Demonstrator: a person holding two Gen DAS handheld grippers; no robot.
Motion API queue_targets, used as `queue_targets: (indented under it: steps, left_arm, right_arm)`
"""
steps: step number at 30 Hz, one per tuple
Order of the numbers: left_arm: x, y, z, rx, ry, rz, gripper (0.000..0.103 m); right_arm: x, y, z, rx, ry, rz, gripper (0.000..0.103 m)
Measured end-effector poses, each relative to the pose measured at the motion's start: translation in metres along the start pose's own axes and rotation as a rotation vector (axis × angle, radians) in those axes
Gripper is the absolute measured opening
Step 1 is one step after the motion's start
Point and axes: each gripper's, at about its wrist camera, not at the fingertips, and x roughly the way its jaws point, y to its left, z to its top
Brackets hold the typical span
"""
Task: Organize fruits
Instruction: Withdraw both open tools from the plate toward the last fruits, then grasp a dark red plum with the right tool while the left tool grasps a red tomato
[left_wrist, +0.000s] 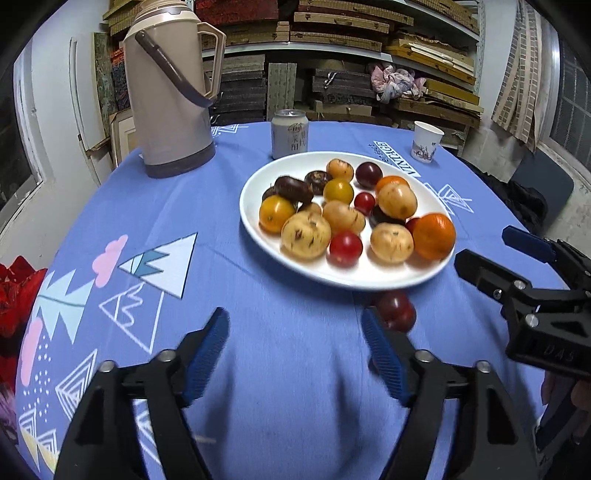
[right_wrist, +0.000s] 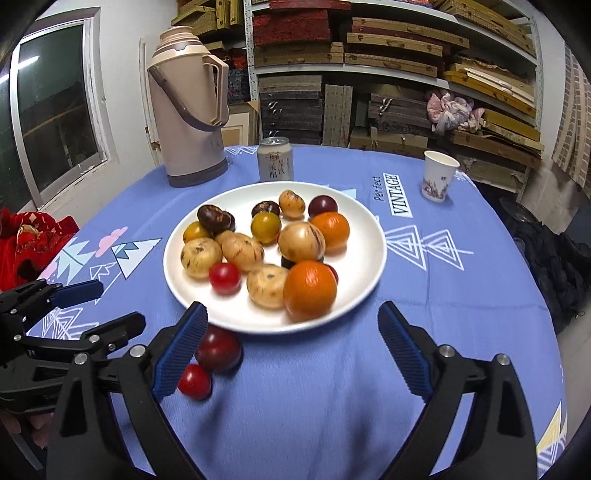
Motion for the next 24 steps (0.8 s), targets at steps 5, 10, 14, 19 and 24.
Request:
queue_targets:
  steps: [5,10,14,19,24]
  left_arm:
    - [-0.009,0.009,-0.015,-0.019,-0.049,0.032,0.089]
    - [-0.001,0.014,-0.025,0.009,-0.030,0.064,0.089]
    - [-0.002,0.019,-0.029,0.019,-0.031,0.057,0.089]
    - [0.003,0.027,-0.032,0.002,-0.026,0.045,0.089]
    - [0.006,0.027,-0.034,0.005,-0.017,0.023,0.089]
  right_arm:
    - [-0.003,0.004,-0.015,0.036,0.014,0.024,0.093]
    - [0.004,0.021,-0.022,0.016,0.049,0.043,0.093]
    - [0.017,0.028,-0.020,0.015,0.088,0.039,0.093]
    - [0.033,0.035,-0.019,0.026,0.136,0.073,0.088]
    - [0.057,0.046,-0.017,0.033,0.201,0.111,0.069]
